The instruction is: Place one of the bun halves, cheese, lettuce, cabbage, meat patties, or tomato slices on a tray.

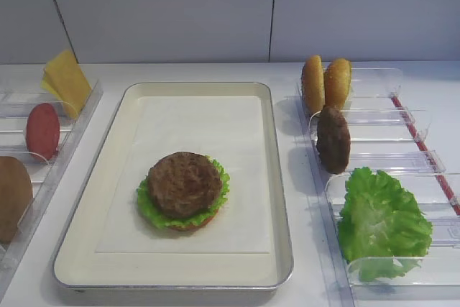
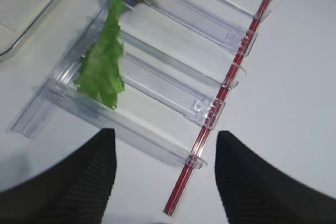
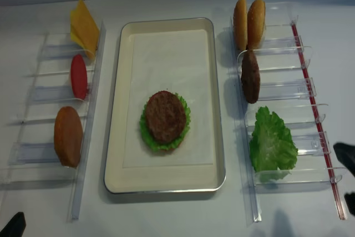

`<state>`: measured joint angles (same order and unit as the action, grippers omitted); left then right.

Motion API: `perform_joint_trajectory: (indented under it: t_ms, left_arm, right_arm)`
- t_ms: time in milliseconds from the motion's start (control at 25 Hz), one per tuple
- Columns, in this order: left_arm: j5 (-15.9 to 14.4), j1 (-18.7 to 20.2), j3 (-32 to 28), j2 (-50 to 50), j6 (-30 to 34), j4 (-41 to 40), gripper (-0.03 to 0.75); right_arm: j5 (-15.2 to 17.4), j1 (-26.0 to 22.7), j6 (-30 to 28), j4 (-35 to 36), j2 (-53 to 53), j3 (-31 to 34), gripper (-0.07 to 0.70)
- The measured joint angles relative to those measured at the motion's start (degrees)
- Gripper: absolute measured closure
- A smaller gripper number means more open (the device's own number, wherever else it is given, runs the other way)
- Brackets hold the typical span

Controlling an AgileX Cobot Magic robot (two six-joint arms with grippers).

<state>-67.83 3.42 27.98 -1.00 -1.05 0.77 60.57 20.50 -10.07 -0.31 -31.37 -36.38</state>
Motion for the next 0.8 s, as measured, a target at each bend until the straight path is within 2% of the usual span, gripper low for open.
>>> perform_joint_trajectory:
  t_ms: [200, 400, 560, 680, 800]
  left_arm:
    - [0.00, 0.00, 0.00, 0.00, 0.00, 0.00, 0.364]
    - [0.00, 0.00, 0.00, 0.00, 0.00, 0.00, 0.364]
    - [0.00, 0.00, 0.00, 0.00, 0.00, 0.00, 0.364]
    - [0.00, 0.00, 0.00, 0.00, 0.00, 0.00, 0.365]
    - [0.00, 0.00, 0.00, -0.08, 0.00, -0.12, 0.364]
  right_arm:
    - [0.96, 0.00, 2.01, 0.31, 8.44, 5.28, 0.194]
    - [1.56, 0.00, 4.06, 0.31, 20.49, 6.63, 0.194]
    - [3.28, 0.00, 5.44, 0.31, 29.83, 8.59, 0.194]
    - [4.73, 0.00, 5.79, 0.31, 32.10, 9.30, 0.194]
    - [4.73, -0.04, 6.05, 0.31, 32.33, 9.30, 0.194]
